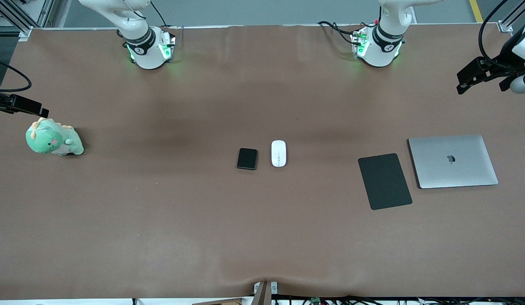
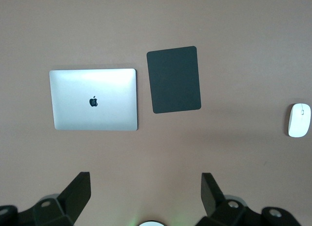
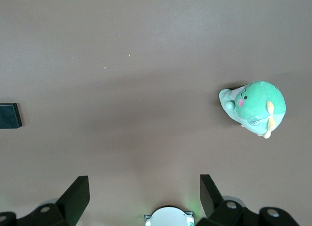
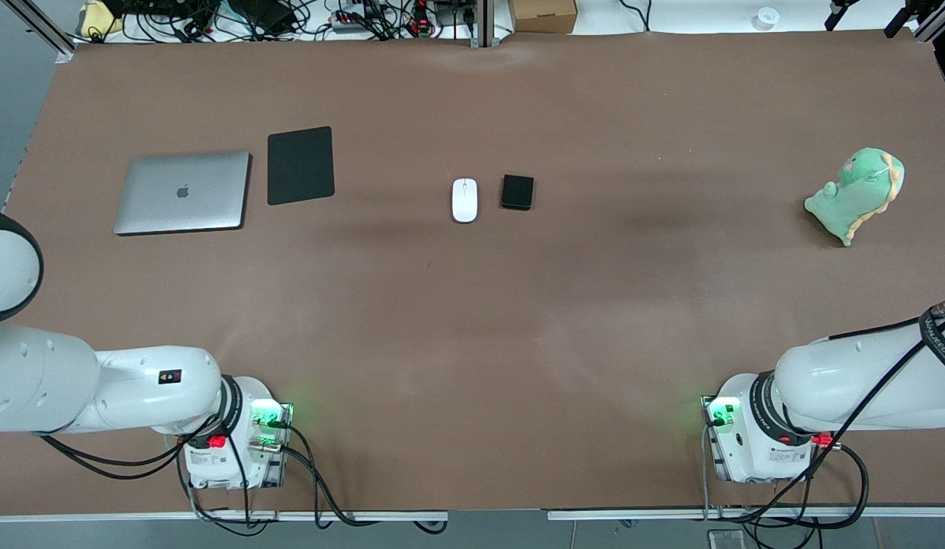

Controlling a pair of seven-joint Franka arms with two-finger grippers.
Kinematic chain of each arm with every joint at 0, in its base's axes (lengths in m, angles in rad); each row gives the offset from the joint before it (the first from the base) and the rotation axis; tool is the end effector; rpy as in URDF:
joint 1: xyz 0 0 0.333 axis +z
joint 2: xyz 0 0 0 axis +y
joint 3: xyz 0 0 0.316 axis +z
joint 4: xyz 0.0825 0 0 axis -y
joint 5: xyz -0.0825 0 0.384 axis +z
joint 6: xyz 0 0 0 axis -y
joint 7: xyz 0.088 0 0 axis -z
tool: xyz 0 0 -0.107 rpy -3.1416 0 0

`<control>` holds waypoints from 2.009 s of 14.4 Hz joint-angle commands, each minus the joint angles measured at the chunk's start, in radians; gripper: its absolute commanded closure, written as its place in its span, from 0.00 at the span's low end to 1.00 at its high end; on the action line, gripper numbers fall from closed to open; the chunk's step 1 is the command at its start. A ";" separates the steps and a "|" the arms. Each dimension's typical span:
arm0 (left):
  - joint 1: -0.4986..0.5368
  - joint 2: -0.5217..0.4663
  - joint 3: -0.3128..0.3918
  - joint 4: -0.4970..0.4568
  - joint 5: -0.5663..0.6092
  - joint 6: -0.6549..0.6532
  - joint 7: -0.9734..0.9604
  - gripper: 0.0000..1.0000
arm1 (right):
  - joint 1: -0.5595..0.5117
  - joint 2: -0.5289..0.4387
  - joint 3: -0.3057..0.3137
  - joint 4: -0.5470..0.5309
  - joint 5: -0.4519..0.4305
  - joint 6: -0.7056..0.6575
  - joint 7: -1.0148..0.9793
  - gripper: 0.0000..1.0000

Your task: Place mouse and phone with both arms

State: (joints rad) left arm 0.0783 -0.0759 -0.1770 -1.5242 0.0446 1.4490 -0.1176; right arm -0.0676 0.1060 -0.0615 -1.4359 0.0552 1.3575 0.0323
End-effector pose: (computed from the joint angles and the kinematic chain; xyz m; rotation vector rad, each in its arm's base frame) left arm 0.5154 -0.0501 0.6758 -3.0840 -0.0383 -0.0089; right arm 0.5602 -0.0639 0.6110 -3.0625 0.2377 0.2798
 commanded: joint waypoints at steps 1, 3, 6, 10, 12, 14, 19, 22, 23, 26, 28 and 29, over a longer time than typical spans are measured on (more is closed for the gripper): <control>0.009 -0.002 -0.001 0.016 -0.023 -0.012 0.027 0.00 | -0.012 -0.002 0.008 0.006 0.009 -0.003 -0.009 0.00; 0.011 -0.002 0.001 0.016 -0.025 -0.012 0.027 0.00 | -0.008 -0.002 0.008 0.008 0.008 -0.004 -0.008 0.00; 0.008 -0.002 0.001 0.036 -0.026 -0.012 0.026 0.00 | -0.002 -0.002 0.009 0.008 0.009 -0.001 -0.009 0.00; 0.003 -0.012 -0.005 0.036 -0.028 -0.027 0.016 0.00 | 0.014 0.026 0.011 0.008 0.008 0.000 -0.009 0.00; -0.005 -0.001 -0.004 0.036 -0.025 -0.025 0.015 0.00 | 0.014 0.026 0.011 0.006 0.006 -0.008 -0.011 0.00; -0.052 0.042 -0.004 0.036 -0.028 -0.019 0.012 0.00 | 0.011 0.024 0.011 0.006 0.005 -0.027 -0.009 0.00; -0.234 0.210 -0.004 0.019 -0.032 0.134 -0.037 0.00 | -0.001 0.026 0.009 0.003 0.003 -0.083 -0.011 0.00; -0.351 0.341 -0.006 0.021 -0.031 0.249 -0.111 0.00 | -0.009 0.038 0.006 0.003 0.003 -0.075 -0.012 0.00; -0.395 0.382 -0.006 0.018 -0.020 0.290 -0.167 0.00 | -0.008 0.047 0.006 0.003 0.003 -0.071 -0.011 0.00; -0.480 0.476 -0.004 0.003 0.004 0.430 -0.263 0.00 | 0.005 0.081 0.009 -0.001 0.008 -0.008 -0.011 0.00; -0.512 0.525 -0.004 -0.048 0.004 0.555 -0.306 0.00 | 0.018 0.107 0.009 -0.006 0.008 0.037 -0.009 0.00; -0.529 0.548 -0.004 -0.066 0.004 0.600 -0.324 0.00 | 0.020 0.122 0.009 -0.006 0.008 0.046 -0.009 0.00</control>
State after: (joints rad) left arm -0.4309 0.4438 -0.1890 -1.5546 0.0351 1.9672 -0.4077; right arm -0.0539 0.2055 -0.0536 -1.4394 0.0560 1.3814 0.0307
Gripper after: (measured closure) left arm 0.000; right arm 0.000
